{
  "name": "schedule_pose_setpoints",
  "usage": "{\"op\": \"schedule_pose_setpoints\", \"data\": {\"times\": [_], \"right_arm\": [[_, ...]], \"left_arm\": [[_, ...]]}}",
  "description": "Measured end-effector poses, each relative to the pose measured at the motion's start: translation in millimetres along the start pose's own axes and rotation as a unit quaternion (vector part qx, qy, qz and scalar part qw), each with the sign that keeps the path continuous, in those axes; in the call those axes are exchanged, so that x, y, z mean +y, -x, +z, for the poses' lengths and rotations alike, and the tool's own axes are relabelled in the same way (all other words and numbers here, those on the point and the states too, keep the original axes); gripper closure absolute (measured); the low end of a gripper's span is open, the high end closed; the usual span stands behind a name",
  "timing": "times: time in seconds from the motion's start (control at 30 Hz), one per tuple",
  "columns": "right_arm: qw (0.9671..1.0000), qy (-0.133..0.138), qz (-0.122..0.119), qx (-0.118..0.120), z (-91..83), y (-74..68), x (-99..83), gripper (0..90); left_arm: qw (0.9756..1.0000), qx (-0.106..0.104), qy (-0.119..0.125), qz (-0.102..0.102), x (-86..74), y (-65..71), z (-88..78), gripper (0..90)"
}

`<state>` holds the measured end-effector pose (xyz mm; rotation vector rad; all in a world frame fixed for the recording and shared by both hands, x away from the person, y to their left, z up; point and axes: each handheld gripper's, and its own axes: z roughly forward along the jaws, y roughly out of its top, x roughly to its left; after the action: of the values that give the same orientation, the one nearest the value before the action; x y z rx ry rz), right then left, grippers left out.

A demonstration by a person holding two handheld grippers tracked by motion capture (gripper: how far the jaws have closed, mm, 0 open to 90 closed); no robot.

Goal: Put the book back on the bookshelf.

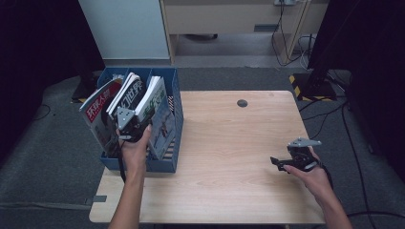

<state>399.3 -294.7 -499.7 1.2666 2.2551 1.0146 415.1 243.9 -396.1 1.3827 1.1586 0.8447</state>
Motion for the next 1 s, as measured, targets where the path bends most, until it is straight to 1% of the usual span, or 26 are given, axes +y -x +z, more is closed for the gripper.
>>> {"op": "schedule_pose_setpoints", "data": {"times": [0.07, 0.1, 0.17, 0.23, 0.3, 0.37, 0.4, 0.47, 0.5, 0.6, 0.63, 0.67, 0.73, 0.8, 0.83, 1.0], "right_arm": [[1.0, -0.001, 0.0, -0.001, 0.3, 0.1, 0.0, 11.2], [1.0, -0.001, 0.0, -0.001, 0.4, 0.0, 0.0, 11.2], [1.0, -0.001, 0.001, 0.0, 0.4, -0.6, 0.1, 11.3], [1.0, 0.0, 0.0, -0.001, 0.3, -0.2, 0.2, 11.3], [1.0, 0.001, 0.0, -0.001, 0.0, 0.4, 0.2, 11.3], [1.0, 0.001, 0.004, -0.002, -0.3, 0.7, 0.1, 11.3], [1.0, 0.0, 0.002, -0.002, -0.3, 1.2, -0.1, 11.3], [1.0, 0.0, 0.003, -0.003, -0.2, 1.6, -0.3, 11.2], [1.0, -0.001, 0.002, -0.002, -0.2, 2.0, -0.4, 11.3], [1.0, 0.0, 0.003, -0.003, 0.0, 2.2, -0.6, 11.3], [1.0, 0.0, 0.003, -0.003, 0.1, 2.2, -0.6, 11.3], [1.0, 0.0, 0.003, -0.003, 0.0, 2.3, -0.6, 11.3], [1.0, -0.001, 0.003, -0.003, 0.1, 2.5, -0.7, 11.3], [1.0, -0.001, 0.004, -0.004, 0.2, 2.4, -0.7, 11.3], [1.0, -0.001, 0.003, -0.004, 0.2, 2.3, -0.7, 11.3], [1.0, -0.001, 0.002, -0.003, -0.3, 1.9, -0.4, 11.3]], "left_arm": [[0.9999, -0.001, 0.012, -0.003, -1.5, -1.2, -0.8, 73.5], [0.9999, 0.002, 0.016, -0.003, -2.2, -1.1, -1.1, 73.6], [0.9998, 0.001, 0.019, -0.005, -2.4, -0.6, -0.8, 73.7], [0.9997, 0.001, 0.026, -0.001, -1.5, 0.2, 1.0, 73.7], [0.9996, -0.006, 0.027, 0.007, -0.4, 2.0, 2.8, 73.8], [0.9994, -0.01, 0.03, 0.012, 0.7, 3.2, 4.7, 73.8], [0.9993, -0.009, 0.033, 0.013, 0.9, 3.4, 5.4, 73.7], [0.9992, -0.009, 0.039, 0.009, 1.6, 2.8, 7.5, 73.8], [0.9991, -0.011, 0.04, 0.003, 2.0, 1.7, 8.7, 73.8], [0.999, -0.009, 0.044, -0.006, 3.5, -1.3, 11.2, 73.8], [0.999, -0.009, 0.044, -0.006, 4.0, -1.9, 11.8, 73.8], [0.999, -0.006, 0.044, 0.0, 4.7, -2.6, 12.3, 73.8], [0.9991, -0.008, 0.041, -0.002, 4.4, -3.2, 13.0, 73.7], [0.9992, -0.004, 0.039, 0.002, 3.2, -3.6, 13.6, 73.7], [0.9993, -0.007, 0.037, 0.0, 2.5, -3.5, 13.7, 73.7], [0.9994, -0.003, 0.033, -0.003, 2.6, -3.6, 13.2, 73.6]]}}
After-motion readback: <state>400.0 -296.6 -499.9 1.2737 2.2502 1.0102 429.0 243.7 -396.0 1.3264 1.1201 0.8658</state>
